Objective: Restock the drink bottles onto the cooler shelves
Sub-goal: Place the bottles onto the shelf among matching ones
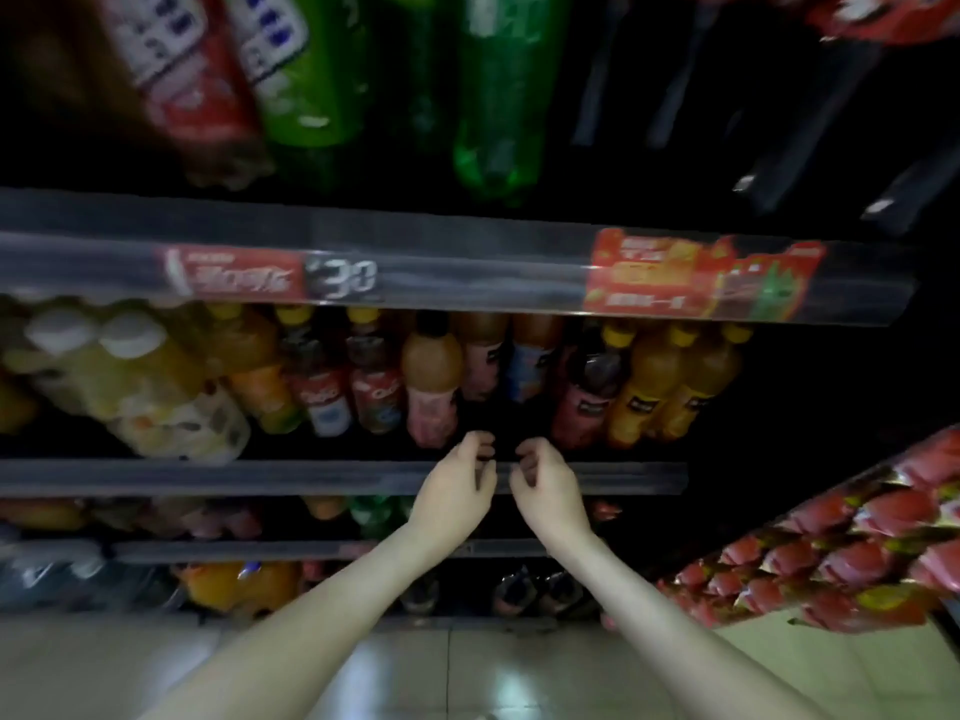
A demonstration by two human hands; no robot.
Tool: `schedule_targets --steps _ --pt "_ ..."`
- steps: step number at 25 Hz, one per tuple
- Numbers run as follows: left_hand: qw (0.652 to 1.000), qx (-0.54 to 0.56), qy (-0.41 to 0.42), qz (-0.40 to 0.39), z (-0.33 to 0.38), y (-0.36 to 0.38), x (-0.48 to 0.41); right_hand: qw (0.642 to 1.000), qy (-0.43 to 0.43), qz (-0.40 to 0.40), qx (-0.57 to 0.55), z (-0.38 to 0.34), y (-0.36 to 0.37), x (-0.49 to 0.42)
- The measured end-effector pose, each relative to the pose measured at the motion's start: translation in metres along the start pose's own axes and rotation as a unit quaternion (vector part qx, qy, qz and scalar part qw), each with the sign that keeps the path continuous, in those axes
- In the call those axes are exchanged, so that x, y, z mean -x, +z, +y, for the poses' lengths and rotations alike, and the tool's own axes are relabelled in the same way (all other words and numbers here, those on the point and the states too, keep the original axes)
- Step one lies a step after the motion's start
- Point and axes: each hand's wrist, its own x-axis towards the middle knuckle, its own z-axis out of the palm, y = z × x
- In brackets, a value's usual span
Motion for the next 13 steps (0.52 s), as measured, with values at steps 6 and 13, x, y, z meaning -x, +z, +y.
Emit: schedule_targets --steps 6,13 --pt "0.980 0.010 -0.196 0.037 -0.134 -0.093 0.115 0.982 -0.011 -0.188 0.036 -0.074 0.146 0.041" --pt "0.917 -0.029 -0.371 0.145 -0.309 -0.282 0.308 0.934 -0.134 -0.325 0.060 -0.252 0.372 0.157"
